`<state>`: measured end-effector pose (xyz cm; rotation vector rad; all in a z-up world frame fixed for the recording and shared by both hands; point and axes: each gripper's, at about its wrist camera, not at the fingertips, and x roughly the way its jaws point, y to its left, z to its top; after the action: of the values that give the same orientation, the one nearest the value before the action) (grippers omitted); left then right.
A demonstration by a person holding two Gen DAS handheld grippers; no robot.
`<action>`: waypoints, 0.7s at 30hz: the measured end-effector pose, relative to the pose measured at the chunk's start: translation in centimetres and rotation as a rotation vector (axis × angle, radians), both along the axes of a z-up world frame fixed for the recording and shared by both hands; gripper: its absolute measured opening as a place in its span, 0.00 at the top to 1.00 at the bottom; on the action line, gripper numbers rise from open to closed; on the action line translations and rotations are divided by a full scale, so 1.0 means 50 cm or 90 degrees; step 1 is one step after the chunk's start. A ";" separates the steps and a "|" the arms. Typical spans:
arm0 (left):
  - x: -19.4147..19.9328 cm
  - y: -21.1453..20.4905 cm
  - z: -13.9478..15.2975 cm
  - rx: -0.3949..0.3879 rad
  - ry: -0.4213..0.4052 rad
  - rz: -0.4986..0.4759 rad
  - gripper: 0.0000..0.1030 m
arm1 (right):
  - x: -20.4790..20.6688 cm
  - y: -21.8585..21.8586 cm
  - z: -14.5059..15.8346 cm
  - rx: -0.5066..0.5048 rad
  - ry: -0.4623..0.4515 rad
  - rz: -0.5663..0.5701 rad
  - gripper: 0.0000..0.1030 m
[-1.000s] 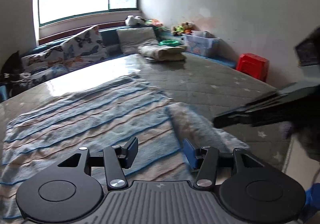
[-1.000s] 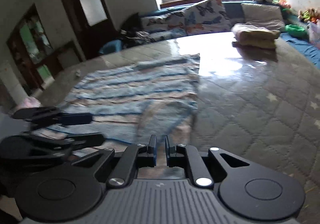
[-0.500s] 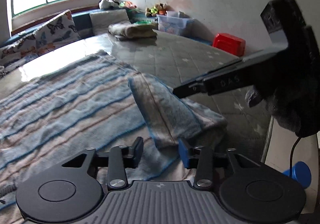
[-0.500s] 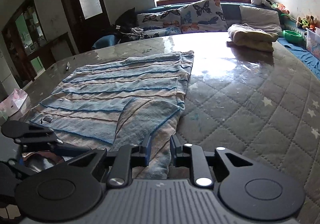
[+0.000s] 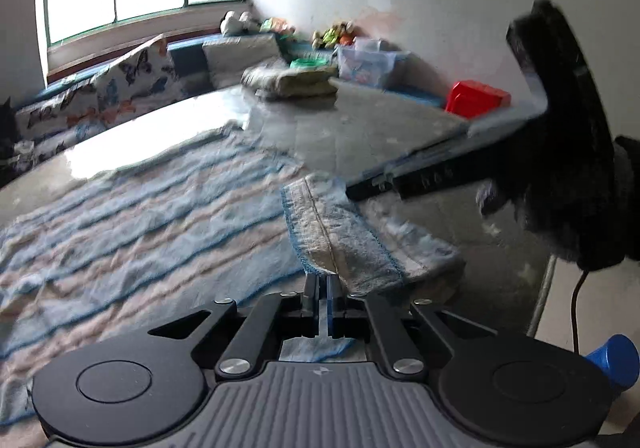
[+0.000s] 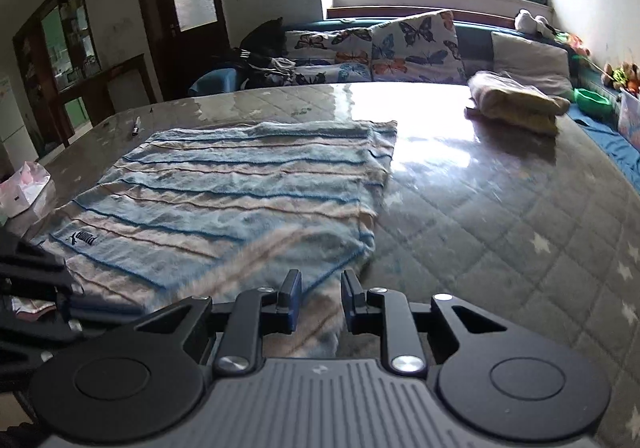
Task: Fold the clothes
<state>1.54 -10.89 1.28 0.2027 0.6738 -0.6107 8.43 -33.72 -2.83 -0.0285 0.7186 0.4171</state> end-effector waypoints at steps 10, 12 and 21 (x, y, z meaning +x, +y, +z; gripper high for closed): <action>0.001 0.025 -0.001 0.009 0.004 0.038 0.93 | 0.063 0.065 -0.037 -0.058 -0.019 0.034 0.79; 0.000 0.039 0.005 0.007 0.000 0.055 0.93 | 0.069 0.065 -0.047 -0.057 -0.017 0.035 0.78; -0.010 0.162 0.008 0.007 0.018 0.194 0.82 | 0.036 0.060 -0.032 -0.059 -0.017 0.053 0.75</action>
<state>1.04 -2.80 1.68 0.0982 0.7180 -0.3181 10.23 -30.71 -4.40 -0.1510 0.7118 0.4613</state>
